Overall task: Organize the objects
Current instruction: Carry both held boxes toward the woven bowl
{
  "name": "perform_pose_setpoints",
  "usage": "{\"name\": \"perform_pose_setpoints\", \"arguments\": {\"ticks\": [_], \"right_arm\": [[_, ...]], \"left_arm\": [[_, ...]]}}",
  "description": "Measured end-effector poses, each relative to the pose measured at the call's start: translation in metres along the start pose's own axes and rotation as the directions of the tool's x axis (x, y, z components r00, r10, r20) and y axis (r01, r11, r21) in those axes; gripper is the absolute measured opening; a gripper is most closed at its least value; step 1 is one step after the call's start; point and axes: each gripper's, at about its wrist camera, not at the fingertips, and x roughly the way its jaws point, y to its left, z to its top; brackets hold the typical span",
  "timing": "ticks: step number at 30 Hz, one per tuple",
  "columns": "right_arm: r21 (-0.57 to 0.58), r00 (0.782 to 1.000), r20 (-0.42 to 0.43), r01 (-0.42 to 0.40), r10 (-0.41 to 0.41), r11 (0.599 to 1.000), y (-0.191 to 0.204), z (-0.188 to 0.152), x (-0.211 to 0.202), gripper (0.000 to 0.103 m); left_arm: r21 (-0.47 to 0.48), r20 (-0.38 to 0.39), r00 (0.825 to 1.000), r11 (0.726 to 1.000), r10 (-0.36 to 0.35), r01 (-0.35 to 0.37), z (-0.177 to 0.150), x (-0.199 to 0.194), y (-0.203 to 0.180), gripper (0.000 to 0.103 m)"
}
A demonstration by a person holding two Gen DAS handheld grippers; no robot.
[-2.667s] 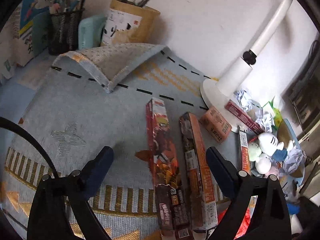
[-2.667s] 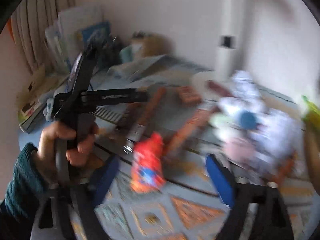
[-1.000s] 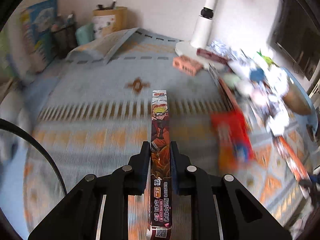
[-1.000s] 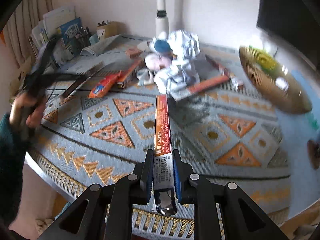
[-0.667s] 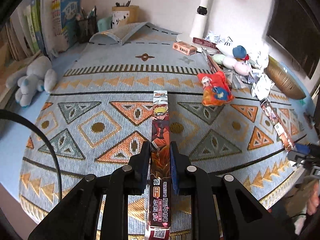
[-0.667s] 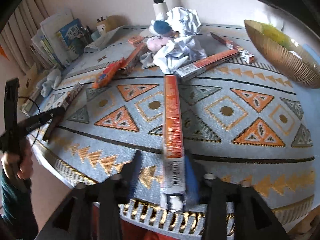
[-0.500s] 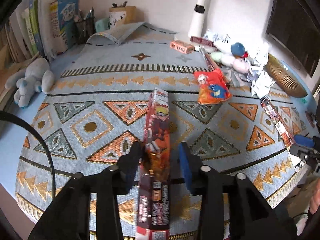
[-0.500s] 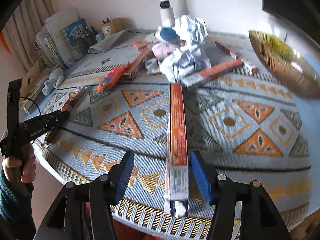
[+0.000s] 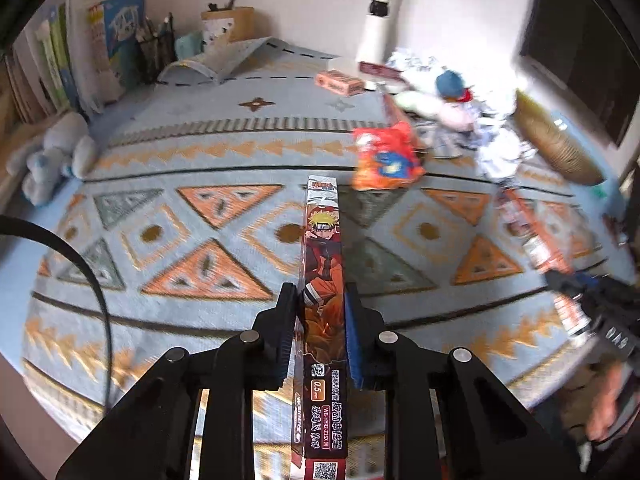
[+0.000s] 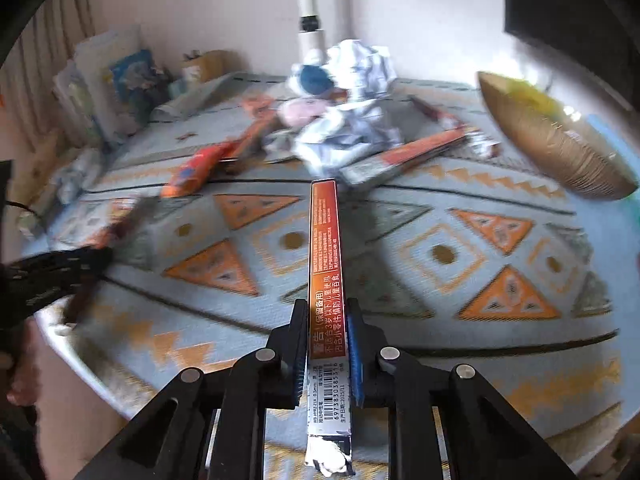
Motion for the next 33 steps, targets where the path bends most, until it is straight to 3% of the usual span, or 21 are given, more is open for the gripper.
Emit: {"name": "perform_pose_setpoints", "arguments": {"ticks": [2,5,7,11,15,19,25,29,33], "right_arm": [[0.004,0.998,0.002,-0.061,0.061,0.998,0.003,-0.003,-0.004,0.017],[-0.004,0.993,0.009,-0.116,0.116,0.993,0.014,-0.004,-0.006,0.017],[-0.021,0.990,0.020,-0.137,0.137,0.990,0.020,-0.004,-0.009,0.017],[-0.074,0.992,0.052,-0.111,0.115,0.991,0.028,-0.006,-0.017,0.017],[-0.056,0.988,0.087,-0.124,0.128,0.991,0.019,-0.005,-0.028,0.017],[-0.023,0.986,0.141,-0.085,0.087,0.996,-0.004,-0.001,-0.043,0.017],[0.067,0.976,0.219,0.001,-0.016,0.998,-0.057,0.016,-0.065,0.017],[0.113,0.949,0.296,0.082,-0.112,0.990,-0.100,0.043,-0.095,0.017],[0.220,0.907,0.370,0.126,-0.203,0.967,-0.156,0.082,-0.124,0.017]], "left_arm": [[-0.004,-0.002,1.000,1.000,-0.013,0.013,-0.002,-0.003,-0.003,0.020],[-0.088,-0.049,0.986,0.984,-0.159,0.155,0.000,-0.004,0.002,0.020],[-0.122,-0.044,0.975,0.970,-0.219,0.212,0.001,-0.008,0.002,0.020],[-0.130,-0.012,0.964,0.956,-0.266,0.262,0.007,-0.022,-0.010,0.020],[-0.059,0.001,0.964,0.962,-0.266,0.265,0.022,-0.031,-0.035,0.020],[-0.012,0.007,0.937,0.937,-0.348,0.348,0.046,-0.030,-0.068,0.020],[0.124,0.031,0.913,0.908,-0.408,0.401,0.106,-0.028,-0.142,0.020],[0.240,0.073,0.895,0.879,-0.439,0.412,0.151,-0.030,-0.207,0.020],[0.276,0.119,0.871,0.859,-0.476,0.432,0.191,-0.023,-0.264,0.020]]}}
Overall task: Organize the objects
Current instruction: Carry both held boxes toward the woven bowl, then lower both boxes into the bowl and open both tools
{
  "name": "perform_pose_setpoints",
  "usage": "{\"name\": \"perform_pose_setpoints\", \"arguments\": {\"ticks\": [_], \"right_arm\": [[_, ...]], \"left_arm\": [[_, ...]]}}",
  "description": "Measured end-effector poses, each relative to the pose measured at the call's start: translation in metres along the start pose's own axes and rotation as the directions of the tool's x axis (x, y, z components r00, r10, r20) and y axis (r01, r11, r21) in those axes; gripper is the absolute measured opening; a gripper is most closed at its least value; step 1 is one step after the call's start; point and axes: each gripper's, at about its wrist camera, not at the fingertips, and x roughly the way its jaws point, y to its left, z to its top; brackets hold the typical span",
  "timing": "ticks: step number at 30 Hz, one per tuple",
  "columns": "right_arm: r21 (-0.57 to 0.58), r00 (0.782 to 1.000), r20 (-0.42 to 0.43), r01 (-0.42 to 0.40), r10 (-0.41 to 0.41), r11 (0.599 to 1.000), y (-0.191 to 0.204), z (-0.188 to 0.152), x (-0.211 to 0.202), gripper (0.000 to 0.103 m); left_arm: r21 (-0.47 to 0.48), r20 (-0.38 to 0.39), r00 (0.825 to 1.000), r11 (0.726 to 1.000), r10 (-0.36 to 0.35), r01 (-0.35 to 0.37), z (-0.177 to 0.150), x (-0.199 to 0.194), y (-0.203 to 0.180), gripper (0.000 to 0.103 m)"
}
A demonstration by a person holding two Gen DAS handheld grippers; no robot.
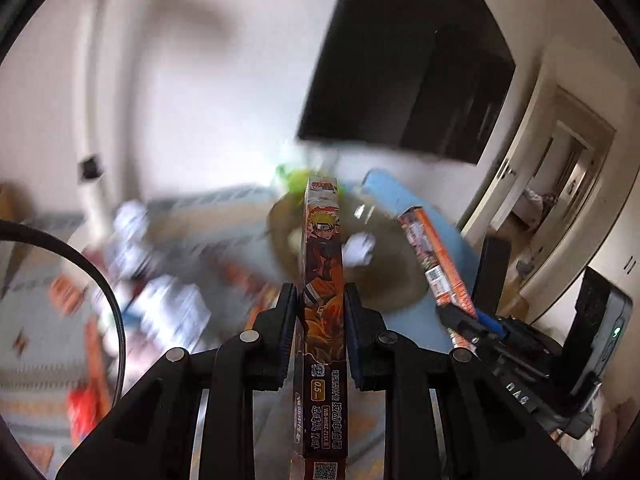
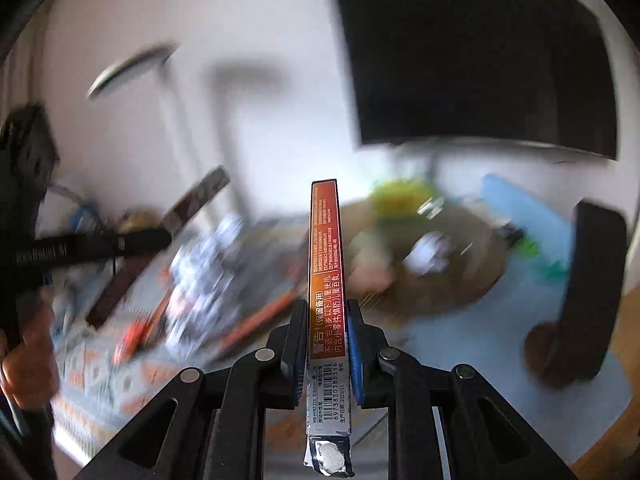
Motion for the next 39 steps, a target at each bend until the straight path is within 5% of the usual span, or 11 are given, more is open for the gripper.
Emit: {"name": "perform_pose_setpoints", "arguments": {"ticks": [4,9,13,15,16,19,21,30,39], "right_arm": [[0.170,0.993,0.048,0.095,-0.104,0.981,-0.055,0.046,0.009,0.017],[0.268,0.987,0.032,0.144,-0.158,0.952,-0.095,0.075,0.044,0.017],[0.338,0.998,-0.004,0.064,-0.066,0.939,-0.111,0.078,0.065,0.017],[0.355,0.999,-0.031,0.047,-0.039,0.934,-0.115,0.078,0.080,0.022],[0.340,0.998,-0.054,0.057,-0.041,0.939,-0.114,0.079,0.090,0.026],[0.332,0.985,-0.168,0.085,-0.030,0.939,-0.117,0.069,0.110,0.037],[0.371,0.986,-0.162,0.033,0.029,0.928,-0.123,0.060,0.107,0.037],[0.294,0.992,-0.115,-0.018,0.055,0.956,-0.088,0.038,0.051,0.041],[0.178,0.980,-0.075,-0.169,0.185,0.969,-0.005,0.017,0.010,0.065]], "left_arm": [[0.023,0.081,0.996,0.999,0.044,-0.046,0.026,0.035,-0.022,0.020],[0.076,0.074,0.995,0.994,0.071,-0.077,0.034,0.087,-0.044,0.020],[0.111,0.120,0.982,0.981,0.149,-0.162,0.031,0.117,-0.049,0.021],[0.108,0.125,0.985,0.985,0.123,-0.136,0.032,0.132,-0.046,0.043],[0.109,0.090,0.991,0.987,0.104,-0.114,0.032,0.141,-0.044,0.068],[0.072,-0.011,0.996,0.994,0.084,-0.083,0.028,0.155,-0.034,0.071],[0.048,0.007,0.997,0.996,0.079,-0.079,0.021,0.145,-0.030,0.071],[-0.018,0.141,0.990,1.000,0.000,0.002,-0.004,0.042,-0.027,0.072],[-0.129,0.266,0.958,0.989,0.107,-0.075,-0.050,-0.093,0.025,0.072]]}}
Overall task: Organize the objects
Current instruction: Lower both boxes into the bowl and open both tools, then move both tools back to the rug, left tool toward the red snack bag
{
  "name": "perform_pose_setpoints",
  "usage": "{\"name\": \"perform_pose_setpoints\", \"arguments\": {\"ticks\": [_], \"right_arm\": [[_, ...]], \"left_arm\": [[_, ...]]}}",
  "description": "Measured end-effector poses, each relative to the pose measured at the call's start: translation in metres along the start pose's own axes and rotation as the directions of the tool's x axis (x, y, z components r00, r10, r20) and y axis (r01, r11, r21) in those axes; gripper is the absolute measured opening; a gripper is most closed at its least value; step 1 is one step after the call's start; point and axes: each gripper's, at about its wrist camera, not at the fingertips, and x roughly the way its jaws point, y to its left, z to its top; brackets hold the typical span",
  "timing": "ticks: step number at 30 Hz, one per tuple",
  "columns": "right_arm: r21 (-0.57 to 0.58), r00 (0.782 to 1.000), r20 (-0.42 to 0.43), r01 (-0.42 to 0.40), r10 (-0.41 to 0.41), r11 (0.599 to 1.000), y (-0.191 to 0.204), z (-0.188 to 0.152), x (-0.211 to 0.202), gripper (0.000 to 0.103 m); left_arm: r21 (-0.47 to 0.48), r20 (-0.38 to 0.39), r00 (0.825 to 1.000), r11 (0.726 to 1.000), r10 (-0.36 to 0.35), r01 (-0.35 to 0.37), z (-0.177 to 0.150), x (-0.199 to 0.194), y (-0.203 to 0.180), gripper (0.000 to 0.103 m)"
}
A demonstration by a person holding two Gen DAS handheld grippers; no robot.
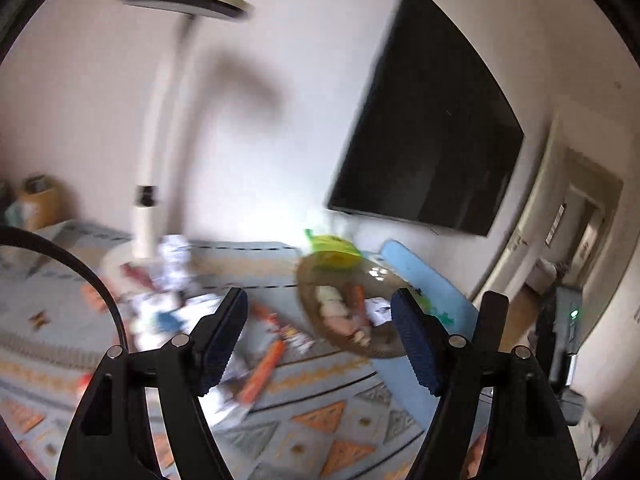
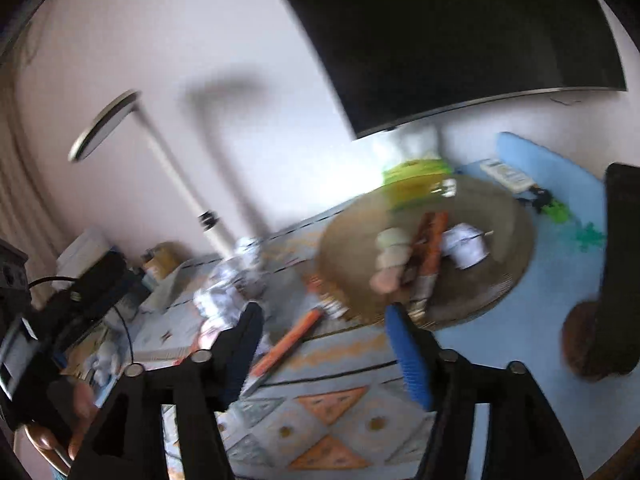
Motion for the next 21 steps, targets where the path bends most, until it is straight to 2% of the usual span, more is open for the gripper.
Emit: {"name": "perform_pose_setpoints", "arguments": {"ticks": [1,3,4,6,7,9,10,13,15,16,17,18,20,21], "right_arm": [[-0.011,1.000,-0.006,-0.018,0.018,1.000,0.010,-0.008,0.001,0.065],[-0.017,0.999,-0.022,-0.029,0.028,0.999,0.023,-0.018,0.008,0.067],[-0.016,0.999,-0.031,-0.038,0.038,0.999,0.027,-0.023,0.012,0.067],[0.020,0.996,-0.067,-0.060,0.061,0.998,0.034,-0.035,0.024,0.067],[0.046,0.992,-0.093,-0.084,0.088,0.995,0.035,-0.039,0.031,0.067],[0.107,0.976,-0.151,-0.139,0.154,0.985,0.038,-0.050,0.047,0.067],[0.110,0.975,-0.159,-0.136,0.153,0.985,0.041,-0.054,0.052,0.067],[0.044,0.981,-0.164,-0.097,0.103,0.994,0.059,-0.062,0.063,0.067],[-0.031,0.990,-0.129,-0.055,0.051,0.998,0.071,-0.068,0.068,0.067],[-0.076,0.996,-0.092,-0.012,0.005,0.997,0.076,-0.071,0.072,0.067],[-0.148,0.996,-0.025,0.079,-0.083,0.986,0.082,-0.078,0.074,0.067],[-0.186,0.987,0.015,0.160,-0.160,0.969,0.085,-0.084,0.077,0.067],[-0.193,0.980,0.024,0.200,-0.199,0.961,0.082,-0.089,0.084,0.067],[-0.174,0.983,0.011,0.184,-0.185,0.967,0.078,-0.090,0.088,0.067]], "left_arm": [[-0.012,0.008,1.000,1.000,0.025,-0.025,-0.002,-0.012,0.011,0.073],[-0.032,0.020,0.994,0.994,0.106,-0.105,-0.010,-0.036,0.035,0.085],[-0.036,0.025,0.987,0.986,0.161,-0.161,-0.014,-0.046,0.047,0.102],[-0.023,0.059,0.950,0.952,0.306,-0.305,-0.026,-0.064,0.071,0.102],[-0.006,0.055,0.919,0.921,0.390,-0.390,-0.034,-0.070,0.085,0.102],[0.015,0.015,0.876,0.876,0.482,-0.483,-0.044,-0.072,0.107,0.102],[0.018,-0.021,0.852,0.852,0.523,-0.523,-0.053,-0.071,0.123,0.102],[0.000,-0.097,0.826,0.830,0.555,-0.557,-0.071,-0.066,0.155,0.102],[-0.008,-0.158,0.811,0.821,0.563,-0.571,-0.084,-0.053,0.176,0.102],[-0.013,-0.181,0.806,0.818,0.564,-0.576,-0.090,-0.049,0.185,0.102],[-0.018,-0.210,0.796,0.811,0.568,-0.584,-0.098,-0.045,0.194,0.102],[-0.021,-0.235,0.790,0.810,0.566,-0.587,-0.103,-0.042,0.201,0.102],[-0.037,-0.272,0.790,0.814,0.550,-0.579,-0.111,-0.041,0.209,0.102],[-0.049,-0.277,0.801,0.825,0.531,-0.564,-0.110,-0.039,0.211,0.102]]}}
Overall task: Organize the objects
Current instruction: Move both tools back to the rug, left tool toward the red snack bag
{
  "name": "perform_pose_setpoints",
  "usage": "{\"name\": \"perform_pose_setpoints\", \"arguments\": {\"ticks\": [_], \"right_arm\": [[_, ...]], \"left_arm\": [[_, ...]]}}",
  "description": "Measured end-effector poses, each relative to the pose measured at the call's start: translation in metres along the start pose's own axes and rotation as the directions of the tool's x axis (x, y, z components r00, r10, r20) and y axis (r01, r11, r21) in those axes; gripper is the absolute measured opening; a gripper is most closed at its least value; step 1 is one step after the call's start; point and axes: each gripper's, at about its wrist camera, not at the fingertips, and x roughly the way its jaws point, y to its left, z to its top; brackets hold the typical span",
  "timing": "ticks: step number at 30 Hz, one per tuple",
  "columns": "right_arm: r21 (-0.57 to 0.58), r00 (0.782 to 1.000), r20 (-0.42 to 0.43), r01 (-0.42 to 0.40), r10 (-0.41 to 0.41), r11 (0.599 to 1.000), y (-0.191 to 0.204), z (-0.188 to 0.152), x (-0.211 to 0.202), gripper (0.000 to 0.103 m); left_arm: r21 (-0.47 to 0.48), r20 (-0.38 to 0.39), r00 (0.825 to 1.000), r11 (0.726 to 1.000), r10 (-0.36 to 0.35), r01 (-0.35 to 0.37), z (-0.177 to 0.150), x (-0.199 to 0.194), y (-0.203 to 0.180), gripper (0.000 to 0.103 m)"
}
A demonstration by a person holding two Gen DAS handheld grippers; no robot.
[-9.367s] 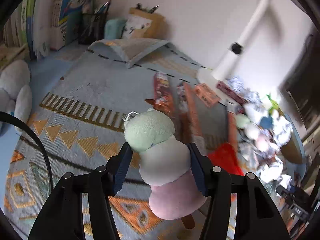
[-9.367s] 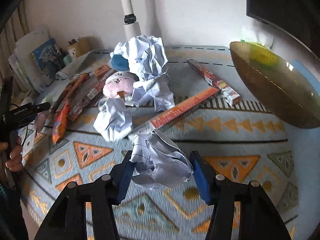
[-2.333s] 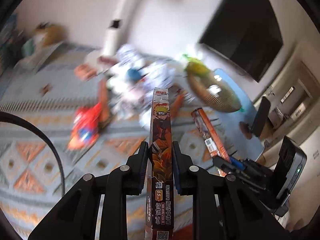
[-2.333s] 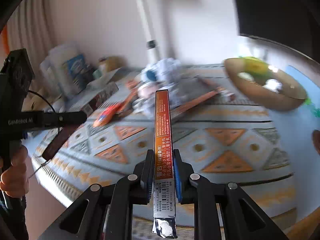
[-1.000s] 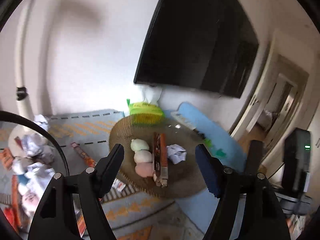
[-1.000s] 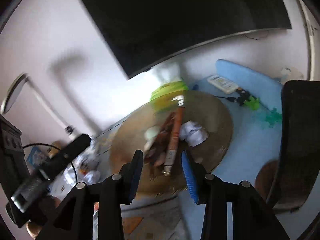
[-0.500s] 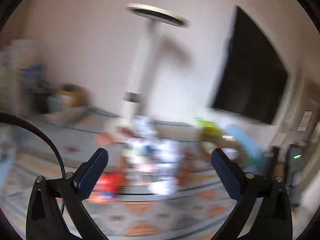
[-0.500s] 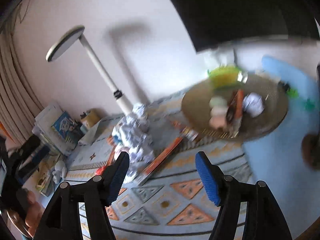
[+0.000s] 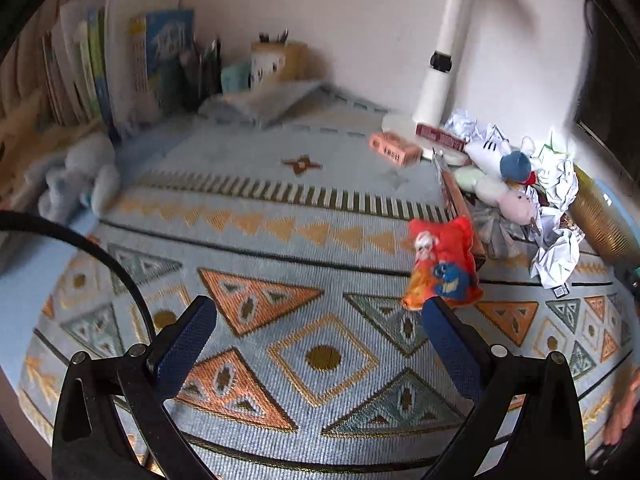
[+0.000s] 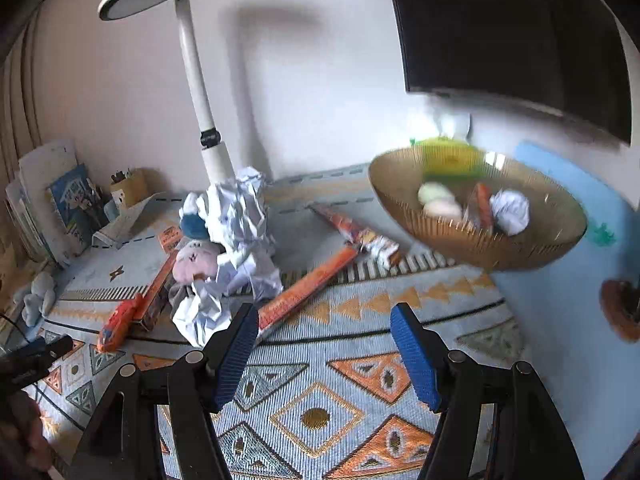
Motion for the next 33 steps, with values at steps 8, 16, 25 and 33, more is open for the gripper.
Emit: {"name": "perform_pose_setpoints", "arguments": {"ticks": [8,16,25,33], "right_arm": [[0.046,0.997,-0.079,0.005,-0.001,0.999,-0.014,0.002,0.018,0.074],[-0.054,0.997,-0.050,0.063,-0.066,0.997,0.005,-0.001,0.015,0.083],[-0.057,0.993,-0.078,0.085,-0.089,0.995,0.005,0.000,0.021,0.087],[-0.049,0.988,-0.121,0.088,-0.093,0.995,0.003,0.001,0.029,0.087]], "left_arm": [[0.012,-0.108,0.993,0.999,-0.048,0.049,-0.006,0.020,-0.005,0.102],[0.091,-0.138,0.990,0.995,-0.023,0.036,-0.012,0.023,-0.018,0.102],[0.142,-0.142,0.959,0.954,-0.245,0.264,0.018,0.018,-0.034,0.102],[0.229,-0.257,0.938,0.928,-0.233,0.293,0.040,0.069,-0.069,0.099]]}}
